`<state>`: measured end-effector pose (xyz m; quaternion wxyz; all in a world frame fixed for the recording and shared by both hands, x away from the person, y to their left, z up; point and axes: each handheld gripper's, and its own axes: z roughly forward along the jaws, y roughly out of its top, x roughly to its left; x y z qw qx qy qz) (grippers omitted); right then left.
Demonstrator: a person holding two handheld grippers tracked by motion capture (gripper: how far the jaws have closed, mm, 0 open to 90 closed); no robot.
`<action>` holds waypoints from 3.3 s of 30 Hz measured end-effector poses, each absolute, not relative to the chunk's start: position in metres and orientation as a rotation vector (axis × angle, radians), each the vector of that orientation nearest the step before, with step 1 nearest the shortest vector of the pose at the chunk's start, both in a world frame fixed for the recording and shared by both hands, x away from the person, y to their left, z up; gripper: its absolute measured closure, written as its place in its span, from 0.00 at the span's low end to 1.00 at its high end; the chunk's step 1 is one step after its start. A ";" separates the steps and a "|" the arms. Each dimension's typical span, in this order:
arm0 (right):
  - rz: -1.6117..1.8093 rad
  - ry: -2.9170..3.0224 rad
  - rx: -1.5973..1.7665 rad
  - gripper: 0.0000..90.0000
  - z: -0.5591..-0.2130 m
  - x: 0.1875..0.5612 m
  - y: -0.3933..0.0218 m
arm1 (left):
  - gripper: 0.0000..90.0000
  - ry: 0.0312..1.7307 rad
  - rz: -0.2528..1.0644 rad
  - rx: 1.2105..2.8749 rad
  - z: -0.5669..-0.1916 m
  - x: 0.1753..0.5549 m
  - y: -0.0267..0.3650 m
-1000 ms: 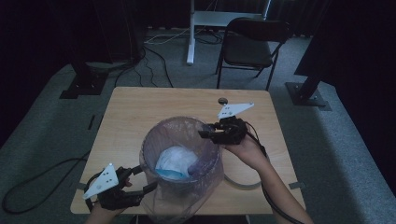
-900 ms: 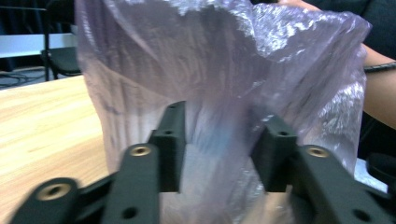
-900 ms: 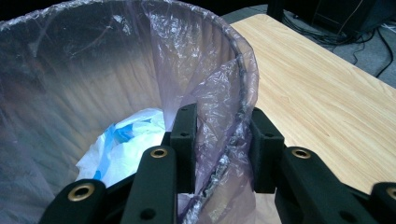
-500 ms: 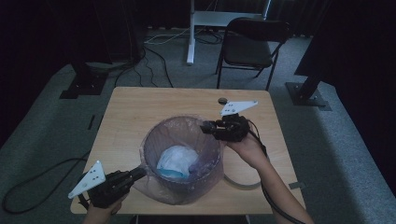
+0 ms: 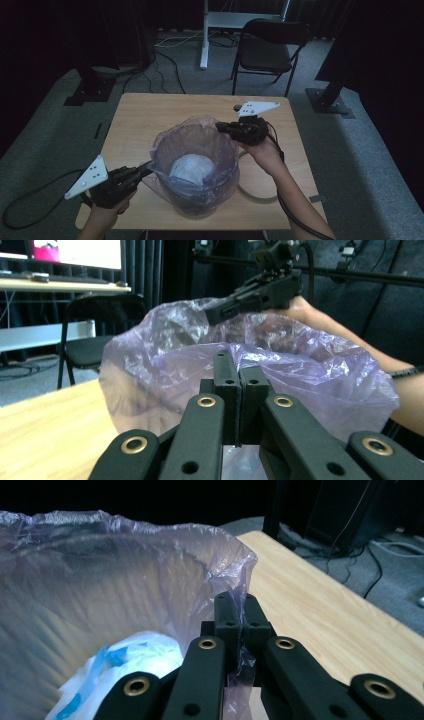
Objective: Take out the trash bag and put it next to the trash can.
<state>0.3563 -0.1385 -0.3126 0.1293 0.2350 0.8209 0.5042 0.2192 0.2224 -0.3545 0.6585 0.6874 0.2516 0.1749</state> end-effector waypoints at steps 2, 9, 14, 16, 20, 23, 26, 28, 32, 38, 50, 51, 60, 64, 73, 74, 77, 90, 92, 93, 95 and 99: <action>1.453 2.424 0.653 1.00 -0.309 0.356 -0.134 | 1.00 0.556 0.396 1.550 -0.348 0.224 0.219; 1.617 2.481 0.576 1.00 -0.292 0.350 -0.125 | 1.00 0.533 0.456 1.565 -0.324 0.234 0.196; 1.744 2.478 0.521 1.00 -0.270 0.344 -0.122 | 1.00 0.543 0.476 1.580 -0.317 0.241 0.183; 1.777 2.488 0.492 1.00 -0.260 0.339 -0.119 | 1.00 0.549 0.480 1.578 -0.315 0.243 0.179; 1.831 2.582 0.445 1.00 -0.263 0.329 -0.110 | 1.00 0.577 0.479 1.557 -0.310 0.246 0.171; 1.854 2.632 0.446 0.99 -0.273 0.326 -0.103 | 1.00 0.585 0.491 1.547 -0.308 0.247 0.166; 1.885 2.650 0.453 0.88 -0.279 0.325 -0.098 | 1.00 0.584 0.492 1.541 -0.306 0.248 0.161; 1.885 2.659 0.437 0.76 -0.279 0.324 -0.096 | 1.00 0.583 0.496 1.544 -0.305 0.248 0.159; 1.877 2.729 0.428 0.50 -0.280 0.324 -0.090 | 1.00 0.582 0.488 1.534 -0.303 0.249 0.155; 1.804 2.775 0.426 0.49 -0.283 0.322 -0.077 | 1.00 0.557 0.466 1.520 -0.299 0.246 0.152; 1.661 2.731 0.353 1.00 -0.284 0.320 -0.078 | 0.44 0.656 0.354 1.530 -0.307 0.255 0.170; 1.663 2.725 0.367 1.00 -0.284 0.323 -0.080 | 0.40 0.658 0.345 1.548 -0.308 0.253 0.172; 1.817 2.609 0.472 1.00 -0.253 0.349 -0.104 | 0.13 0.643 0.376 1.741 -0.307 0.240 0.169; 1.841 2.583 0.442 1.00 -0.235 0.350 -0.104 | 0.13 0.638 0.388 1.790 -0.307 0.241 0.162; 1.900 2.552 0.377 1.00 -0.207 0.343 -0.102 | 0.48 0.634 0.372 1.830 -0.314 0.249 0.155; 1.912 2.555 0.377 1.00 -0.207 0.343 -0.101 | 0.48 0.637 0.366 1.818 -0.314 0.249 0.156; 1.932 2.567 0.396 1.00 -0.211 0.346 -0.101 | 0.83 0.621 0.351 1.791 -0.316 0.251 0.158; 1.889 2.748 0.400 0.73 -0.262 0.345 -0.100 | 1.00 0.721 0.357 1.597 -0.308 0.249 0.172; 1.887 2.787 0.402 0.53 -0.270 0.345 -0.097 | 1.00 0.724 0.353 1.585 -0.307 0.249 0.172; 1.876 2.821 0.397 0.48 -0.273 0.345 -0.094 | 1.00 0.726 0.340 1.573 -0.306 0.249 0.172; 1.824 2.870 0.344 0.41 -0.278 0.342 -0.087 | 1.00 0.720 0.332 1.550 -0.301 0.249 0.169; 1.662 2.943 0.230 0.58 -0.283 0.334 -0.071 | 1.00 0.704 0.326 1.542 -0.294 0.249 0.163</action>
